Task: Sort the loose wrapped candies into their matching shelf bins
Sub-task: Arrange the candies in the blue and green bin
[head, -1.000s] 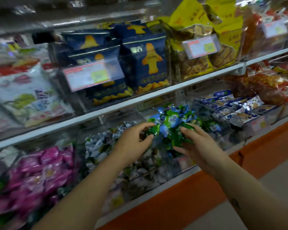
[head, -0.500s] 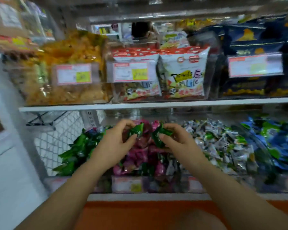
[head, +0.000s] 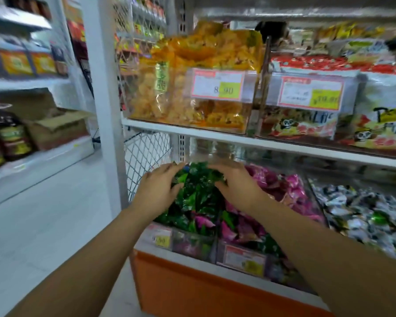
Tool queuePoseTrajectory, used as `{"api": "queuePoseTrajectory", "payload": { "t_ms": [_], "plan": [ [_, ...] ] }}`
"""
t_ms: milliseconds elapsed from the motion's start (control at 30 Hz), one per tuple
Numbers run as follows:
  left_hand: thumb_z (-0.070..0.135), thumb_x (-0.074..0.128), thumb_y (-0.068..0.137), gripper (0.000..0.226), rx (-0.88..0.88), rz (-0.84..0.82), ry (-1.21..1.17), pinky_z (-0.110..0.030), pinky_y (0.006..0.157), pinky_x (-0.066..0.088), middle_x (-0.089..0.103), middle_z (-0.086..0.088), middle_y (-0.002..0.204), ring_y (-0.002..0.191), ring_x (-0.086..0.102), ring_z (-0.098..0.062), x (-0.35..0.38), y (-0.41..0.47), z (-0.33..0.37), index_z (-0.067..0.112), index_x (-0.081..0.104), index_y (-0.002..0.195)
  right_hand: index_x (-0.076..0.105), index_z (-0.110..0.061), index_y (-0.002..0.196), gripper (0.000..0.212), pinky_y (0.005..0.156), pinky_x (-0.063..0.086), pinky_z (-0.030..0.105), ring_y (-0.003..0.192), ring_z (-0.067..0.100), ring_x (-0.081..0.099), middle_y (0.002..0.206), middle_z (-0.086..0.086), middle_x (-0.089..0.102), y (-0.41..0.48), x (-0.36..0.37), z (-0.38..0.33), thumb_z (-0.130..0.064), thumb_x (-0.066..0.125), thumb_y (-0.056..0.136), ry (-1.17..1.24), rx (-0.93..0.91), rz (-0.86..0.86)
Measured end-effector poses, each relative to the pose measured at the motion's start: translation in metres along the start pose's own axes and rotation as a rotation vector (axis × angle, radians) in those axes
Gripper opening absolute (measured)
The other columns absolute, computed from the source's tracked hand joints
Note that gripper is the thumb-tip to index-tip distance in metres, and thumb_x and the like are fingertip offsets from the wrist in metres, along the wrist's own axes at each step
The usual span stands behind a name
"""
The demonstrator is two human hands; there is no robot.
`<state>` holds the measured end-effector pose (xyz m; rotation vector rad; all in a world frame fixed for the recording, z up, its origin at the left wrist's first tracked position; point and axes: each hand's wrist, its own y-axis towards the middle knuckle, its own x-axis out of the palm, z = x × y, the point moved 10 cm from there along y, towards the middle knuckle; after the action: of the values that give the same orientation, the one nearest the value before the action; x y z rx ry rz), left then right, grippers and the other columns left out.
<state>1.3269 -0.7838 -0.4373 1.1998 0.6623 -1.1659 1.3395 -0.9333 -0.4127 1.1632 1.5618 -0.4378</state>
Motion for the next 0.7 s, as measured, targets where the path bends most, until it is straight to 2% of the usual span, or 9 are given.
{"api": "queuePoseTrajectory", "payload": {
  "t_ms": [33, 100, 267, 400, 533, 633, 700],
  "plan": [
    [0.032, 0.053, 0.094, 0.049, 0.009, 0.021, -0.016, -0.044, 0.102, 0.039, 0.048, -0.002, 0.138, 0.121, 0.049, -0.025, -0.002, -0.003, 0.001, 0.028, 0.040, 0.141, 0.046, -0.026, 0.139, 0.047, 0.113, 0.029, 0.036, 0.135, 0.025, 0.033, 0.146, 0.003, 0.040, -0.007, 0.000, 0.001, -0.010, 0.053, 0.095, -0.003, -0.008, -0.005],
    [0.028, 0.055, 0.093, 0.041, 0.032, 0.059, -0.080, -0.043, 0.102, 0.038, 0.052, -0.001, 0.133, 0.117, 0.052, -0.023, -0.006, -0.008, 0.010, 0.025, 0.050, 0.134, 0.048, -0.024, 0.137, 0.045, 0.112, 0.026, 0.029, 0.135, 0.021, 0.032, 0.144, 0.001, 0.044, -0.026, -0.003, 0.004, -0.010, 0.053, 0.095, 0.014, -0.025, 0.008],
    [0.025, 0.055, 0.094, 0.028, 0.164, 0.057, -0.146, -0.042, 0.106, 0.036, 0.059, 0.004, 0.126, 0.118, 0.052, -0.018, -0.008, -0.016, 0.080, 0.025, 0.062, 0.121, 0.054, -0.024, 0.132, 0.037, 0.091, 0.028, 0.007, 0.121, 0.010, 0.044, 0.132, -0.005, 0.054, -0.077, -0.027, 0.020, -0.014, 0.053, 0.096, 0.041, 0.000, 0.058],
    [0.027, 0.052, 0.095, 0.027, 0.285, 0.015, -0.186, -0.034, 0.094, 0.044, 0.062, 0.008, 0.120, 0.103, 0.058, -0.015, 0.001, -0.014, 0.162, 0.027, 0.061, 0.120, 0.060, -0.028, 0.125, 0.032, 0.082, 0.032, -0.001, 0.110, 0.004, 0.054, 0.124, -0.010, 0.061, -0.122, -0.060, 0.050, -0.018, 0.053, 0.096, 0.028, 0.063, 0.108],
    [0.028, 0.050, 0.095, 0.025, 0.395, -0.019, -0.248, -0.034, 0.084, 0.049, 0.063, 0.006, 0.116, 0.101, 0.059, -0.015, 0.023, -0.009, 0.256, 0.028, 0.061, 0.118, 0.068, -0.021, 0.115, 0.025, 0.075, 0.042, 0.006, 0.089, 0.006, 0.060, 0.107, -0.005, 0.070, -0.176, -0.102, 0.096, -0.016, 0.056, 0.094, -0.014, 0.148, 0.172],
    [0.029, 0.048, 0.097, 0.024, 0.448, -0.067, -0.333, -0.035, 0.082, 0.050, 0.063, 0.005, 0.114, 0.099, 0.057, -0.016, 0.047, -0.012, 0.326, 0.028, 0.062, 0.116, 0.069, -0.017, 0.111, 0.022, 0.072, 0.037, -0.004, 0.086, -0.002, 0.055, 0.105, -0.004, 0.069, -0.228, -0.138, 0.137, -0.012, 0.058, 0.093, -0.035, 0.231, 0.255],
    [0.028, 0.049, 0.097, 0.022, 0.471, -0.111, -0.411, -0.037, 0.083, 0.050, 0.063, 0.006, 0.114, 0.099, 0.058, -0.016, 0.065, -0.017, 0.372, 0.027, 0.063, 0.114, 0.070, -0.016, 0.108, 0.021, 0.071, 0.039, -0.001, 0.081, -0.004, 0.053, 0.102, -0.004, 0.069, -0.263, -0.156, 0.168, -0.011, 0.058, 0.093, -0.059, 0.296, 0.288]
  ]
}}
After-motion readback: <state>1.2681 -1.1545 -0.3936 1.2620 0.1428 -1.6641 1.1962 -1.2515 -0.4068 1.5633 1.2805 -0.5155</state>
